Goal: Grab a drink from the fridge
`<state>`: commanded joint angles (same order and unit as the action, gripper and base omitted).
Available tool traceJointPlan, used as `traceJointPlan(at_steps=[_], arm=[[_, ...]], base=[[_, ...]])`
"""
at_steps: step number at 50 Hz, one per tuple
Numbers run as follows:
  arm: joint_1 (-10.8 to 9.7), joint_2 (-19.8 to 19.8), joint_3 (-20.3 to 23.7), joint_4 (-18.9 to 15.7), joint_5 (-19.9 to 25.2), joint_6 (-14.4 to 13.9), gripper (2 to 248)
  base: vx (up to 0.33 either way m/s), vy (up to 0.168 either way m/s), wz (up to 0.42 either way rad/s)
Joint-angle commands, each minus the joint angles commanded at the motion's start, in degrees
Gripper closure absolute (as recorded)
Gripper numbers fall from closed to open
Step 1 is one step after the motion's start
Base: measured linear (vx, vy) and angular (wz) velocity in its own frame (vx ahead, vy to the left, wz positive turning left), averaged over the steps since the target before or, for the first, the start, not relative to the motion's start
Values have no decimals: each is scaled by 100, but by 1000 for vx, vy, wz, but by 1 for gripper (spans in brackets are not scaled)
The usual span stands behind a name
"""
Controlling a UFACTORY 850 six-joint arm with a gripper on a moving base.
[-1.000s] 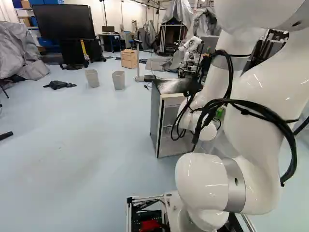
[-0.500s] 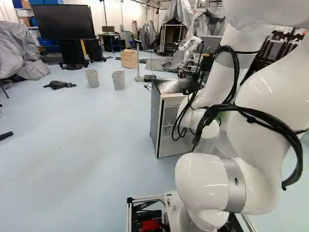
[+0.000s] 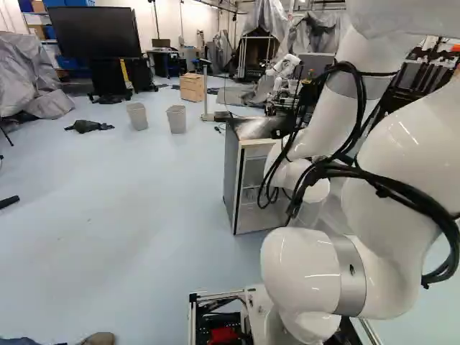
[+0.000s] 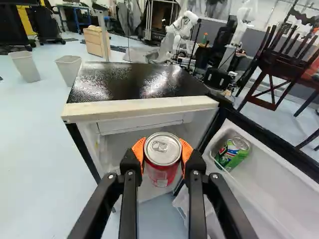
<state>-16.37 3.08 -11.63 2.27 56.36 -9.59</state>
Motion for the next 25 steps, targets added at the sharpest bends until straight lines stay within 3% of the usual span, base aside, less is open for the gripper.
traceJointPlan(at_steps=[25], arm=[[29,267,-145,-279,-803,0,155]], base=[[0,0,0]])
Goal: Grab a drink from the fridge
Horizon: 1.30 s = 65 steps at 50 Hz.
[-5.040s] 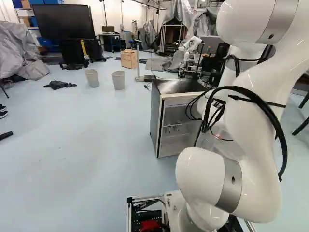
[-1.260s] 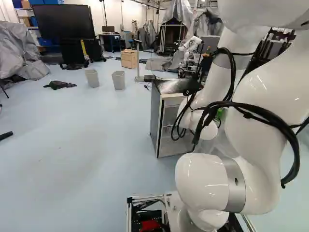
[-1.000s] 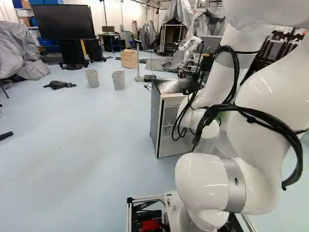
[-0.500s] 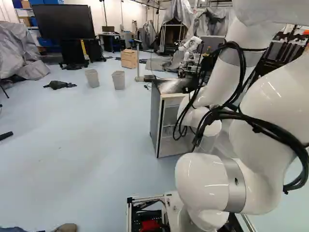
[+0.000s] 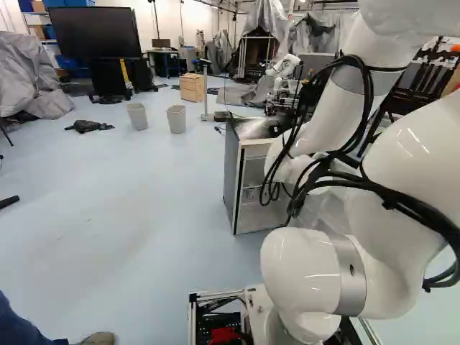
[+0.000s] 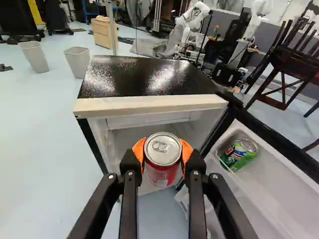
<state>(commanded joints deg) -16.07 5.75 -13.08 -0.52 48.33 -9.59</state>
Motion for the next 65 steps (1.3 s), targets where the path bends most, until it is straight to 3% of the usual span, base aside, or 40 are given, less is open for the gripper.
traceJointPlan(at_steps=[34,65], arm=[[20,250,-292,-428,-1124,0,155],[81,508,-518,-459,-1194,0,155]], base=[[0,0,0],[0,0,0]])
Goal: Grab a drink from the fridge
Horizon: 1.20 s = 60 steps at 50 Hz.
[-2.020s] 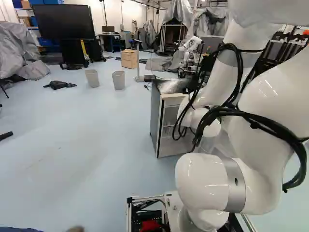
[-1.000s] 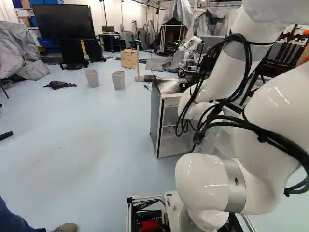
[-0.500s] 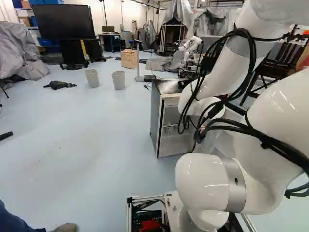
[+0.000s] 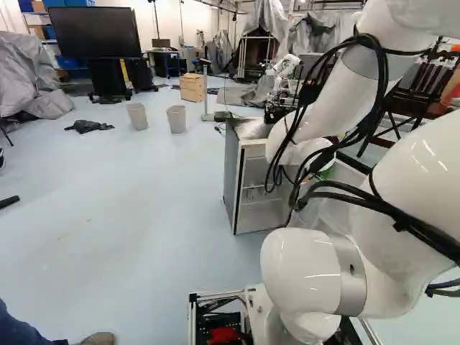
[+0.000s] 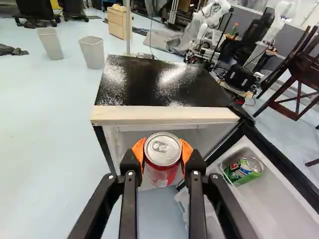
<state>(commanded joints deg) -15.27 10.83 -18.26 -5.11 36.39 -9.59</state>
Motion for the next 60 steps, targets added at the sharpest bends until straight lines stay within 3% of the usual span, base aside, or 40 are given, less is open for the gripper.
traceJointPlan(at_steps=[26,60], arm=[[68,21,-348,0,0,0,155],[188,-462,-1105,0,0,0,155]], base=[[0,0,0],[0,0,0]])
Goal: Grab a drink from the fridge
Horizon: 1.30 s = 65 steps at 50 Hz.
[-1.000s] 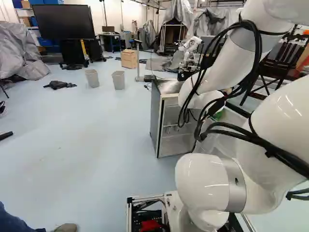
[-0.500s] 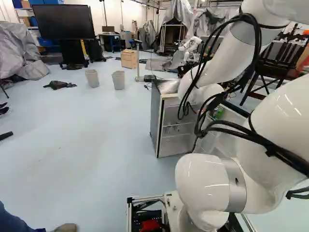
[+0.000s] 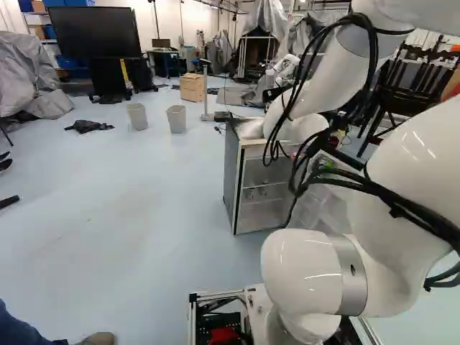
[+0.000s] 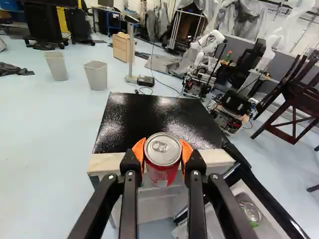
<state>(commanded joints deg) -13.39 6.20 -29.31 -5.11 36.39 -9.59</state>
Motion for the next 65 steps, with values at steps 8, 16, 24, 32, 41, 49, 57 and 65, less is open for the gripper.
traceJointPlan(at_steps=[8,16,24,32,41,49,57,65], arm=[[25,-179,-172,0,0,0,155],[50,-356,-345,0,0,0,155],[80,-529,-517,0,-3,0,155],[115,-695,-683,0,-27,0,155],[155,-879,-872,0,-66,0,155],[189,-1033,-1032,0,-136,0,155],[220,-1168,-1175,0,-239,0,155],[250,-1296,-1312,0,-352,0,155]], base=[[0,0,0],[0,0,0],[0,0,0],[0,0,0],[0,0,0],[0,0,0],[0,0,0],[0,0,0]])
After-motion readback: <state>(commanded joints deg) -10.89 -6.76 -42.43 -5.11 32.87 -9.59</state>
